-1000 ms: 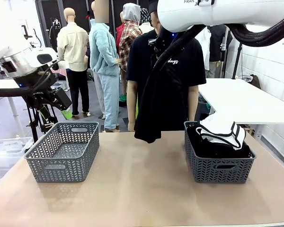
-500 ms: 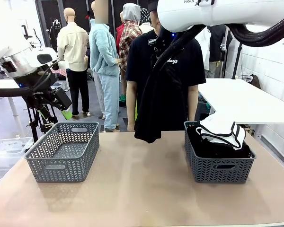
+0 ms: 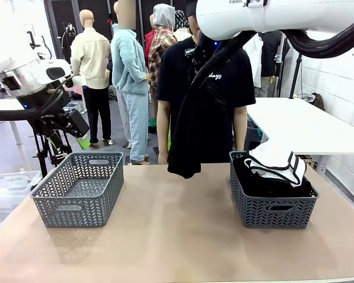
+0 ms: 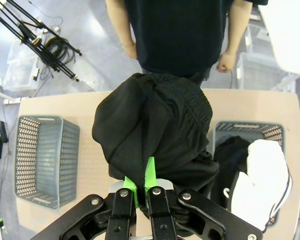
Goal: Sort the tops and bottoms.
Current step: Sort the clothes according to human instructions.
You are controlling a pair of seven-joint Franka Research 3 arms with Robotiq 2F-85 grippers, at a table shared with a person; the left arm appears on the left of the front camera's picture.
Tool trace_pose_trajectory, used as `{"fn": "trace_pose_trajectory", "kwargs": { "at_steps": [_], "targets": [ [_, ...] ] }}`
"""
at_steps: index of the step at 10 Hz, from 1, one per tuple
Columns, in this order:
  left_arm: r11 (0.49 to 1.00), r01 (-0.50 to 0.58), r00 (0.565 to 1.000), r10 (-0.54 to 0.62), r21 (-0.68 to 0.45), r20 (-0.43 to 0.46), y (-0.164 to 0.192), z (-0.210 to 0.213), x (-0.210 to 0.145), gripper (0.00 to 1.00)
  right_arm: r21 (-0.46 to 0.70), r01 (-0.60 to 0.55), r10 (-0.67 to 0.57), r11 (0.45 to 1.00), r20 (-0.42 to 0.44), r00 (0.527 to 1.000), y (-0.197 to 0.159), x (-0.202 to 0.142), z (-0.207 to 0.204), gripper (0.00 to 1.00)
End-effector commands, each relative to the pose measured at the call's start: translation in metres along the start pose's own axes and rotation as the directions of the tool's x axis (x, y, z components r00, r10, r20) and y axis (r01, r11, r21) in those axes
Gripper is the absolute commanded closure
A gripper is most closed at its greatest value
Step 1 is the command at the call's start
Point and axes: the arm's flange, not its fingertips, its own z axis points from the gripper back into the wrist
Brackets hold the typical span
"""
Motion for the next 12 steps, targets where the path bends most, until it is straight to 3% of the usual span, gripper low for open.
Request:
{"fn": "trace_pose_trajectory", "kwargs": {
  "at_steps": [1,12],
  "targets": [
    [1.000,0.011,1.000,-0.011,-0.008,0.002,0.0032,0.0004,-0.0010,0.00,0.000,0.005,-0.005,1.000,0.005,1.000,-0.0009,0.0008,0.0020,1.00],
    [1.000,0.011,1.000,-0.011,-0.008,0.002,0.0032,0.0004,-0.0010,0.00,0.000,0.005,-0.005,1.000,0.005,1.000,-0.0009,0.0008,0.0020,1.00]
  ]
}}
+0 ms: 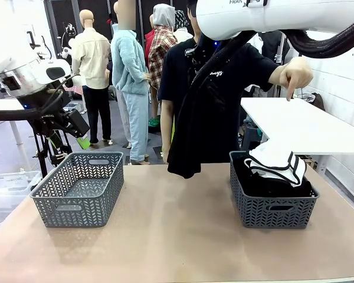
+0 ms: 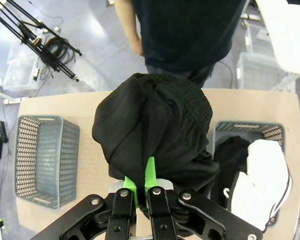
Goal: Sort the tops and bottoms.
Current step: Sort the clothes according to human instructions.
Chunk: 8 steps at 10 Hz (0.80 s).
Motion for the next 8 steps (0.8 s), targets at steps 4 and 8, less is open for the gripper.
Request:
{"fn": "trace_pose_trajectory", "kwargs": {
  "at_steps": [4,8],
  "targets": [
    [1.000,0.011,1.000,-0.011,-0.008,0.002,0.0032,0.0004,-0.0010,0.00,0.000,0.005,-0.005,1.000,0.005,1.000,-0.0009,0.0008,0.0020,1.00],
    [1.000,0.011,1.000,-0.011,-0.008,0.002,0.0032,0.0004,-0.0010,0.00,0.000,0.005,-0.005,1.000,0.005,1.000,-0.0009,0.0008,0.0020,1.00]
  ]
}}
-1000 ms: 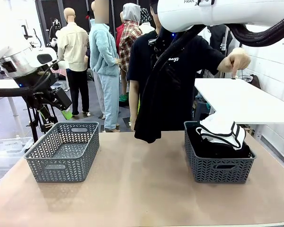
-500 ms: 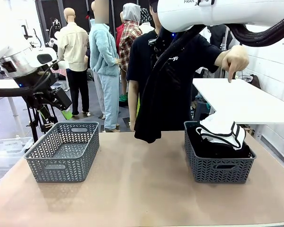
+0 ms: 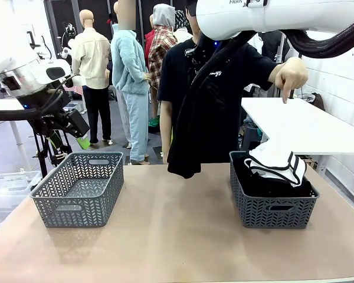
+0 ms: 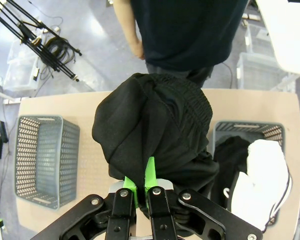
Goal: Sort the tops and bottoms.
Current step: Sort the clothes according to human instructions.
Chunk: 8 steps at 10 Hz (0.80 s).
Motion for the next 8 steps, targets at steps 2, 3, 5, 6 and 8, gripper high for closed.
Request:
{"fn": "trace_pose_trajectory", "kwargs": {
  "at_steps": [2,3,5,6,8],
  "targets": [
    [1.000,0.011,1.000,-0.011,-0.008,0.002,0.003,0.000,-0.001,0.00,-0.014,0.006,-0.006,1.000,0.029,1.000,-0.010,0.004,0.014,1.00],
    [1.000,0.011,1.000,-0.011,-0.008,0.002,0.003,0.000,-0.001,0.00,-0.045,0.018,-0.015,0.999,0.067,0.998,-0.025,0.012,0.031,1.00],
    [1.000,0.011,1.000,-0.011,-0.008,0.002,0.003,0.000,-0.001,0.00,-0.100,0.059,-0.043,0.993,0.156,0.987,-0.072,0.028,0.061,1.00],
    [1.000,0.011,1.000,-0.011,-0.008,0.002,0.003,0.000,-0.001,0.00,-0.144,0.085,-0.057,0.986,0.188,0.981,-0.102,0.029,0.074,1.00],
    [1.000,0.011,1.000,-0.011,-0.008,0.002,0.003,0.000,-0.001,0.00,-0.210,0.088,-0.048,0.974,0.190,0.981,-0.137,0.017,0.084,1.00]
  ]
}}
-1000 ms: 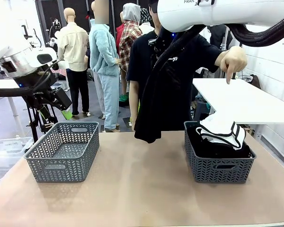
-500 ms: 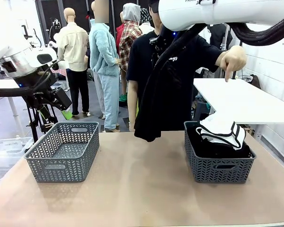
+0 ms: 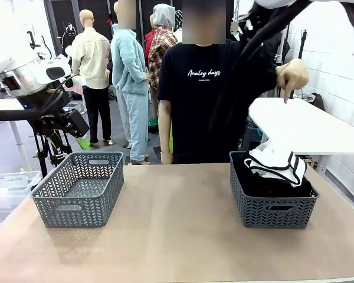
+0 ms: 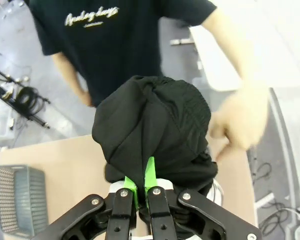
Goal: Sort the tops and bottoms.
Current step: Sort the clothes according to human instructions.
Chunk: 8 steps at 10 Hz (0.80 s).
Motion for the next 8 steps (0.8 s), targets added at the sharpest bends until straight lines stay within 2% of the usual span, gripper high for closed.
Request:
{"fn": "trace_pose_trajectory", "kwargs": {
  "at_steps": [1,2,4,5,6,7,8],
  "targets": [
    [1.000,0.012,1.000,-0.012,-0.008,0.001,0.003,0.000,-0.001,0.00,-0.083,-0.043,0.041,0.996,-0.021,0.999,-0.019,-0.028,-0.013,1.00],
    [1.000,0.012,1.000,-0.012,-0.008,0.001,0.003,0.000,-0.001,0.00,0.000,0.000,0.000,1.000,0.000,1.000,0.000,0.000,0.000,1.00],
    [1.000,0.012,1.000,-0.012,-0.008,0.001,0.003,0.000,-0.001,0.00,0.000,0.000,0.000,1.000,0.000,1.000,0.000,0.000,0.000,1.00],
    [1.000,0.012,1.000,-0.012,-0.008,0.001,0.003,0.000,-0.001,0.00,-0.033,-0.009,0.009,0.999,-0.013,1.000,-0.013,-0.006,-0.005,1.00],
    [1.000,0.012,1.000,-0.012,-0.008,0.001,0.003,0.000,-0.001,0.00,-0.099,-0.092,0.086,0.991,-0.058,0.995,-0.017,-0.009,-0.020,1.00],
    [1.000,0.012,1.000,-0.012,-0.008,0.001,0.003,0.000,-0.001,0.00,-0.133,-0.120,0.102,0.984,-0.134,0.986,-0.035,-0.018,-0.035,1.00],
    [1.000,0.012,1.000,-0.012,-0.008,0.001,0.003,0.000,-0.001,0.00,-0.148,-0.110,0.086,0.983,-0.161,0.983,-0.053,-0.027,-0.039,1.00]
  ]
}}
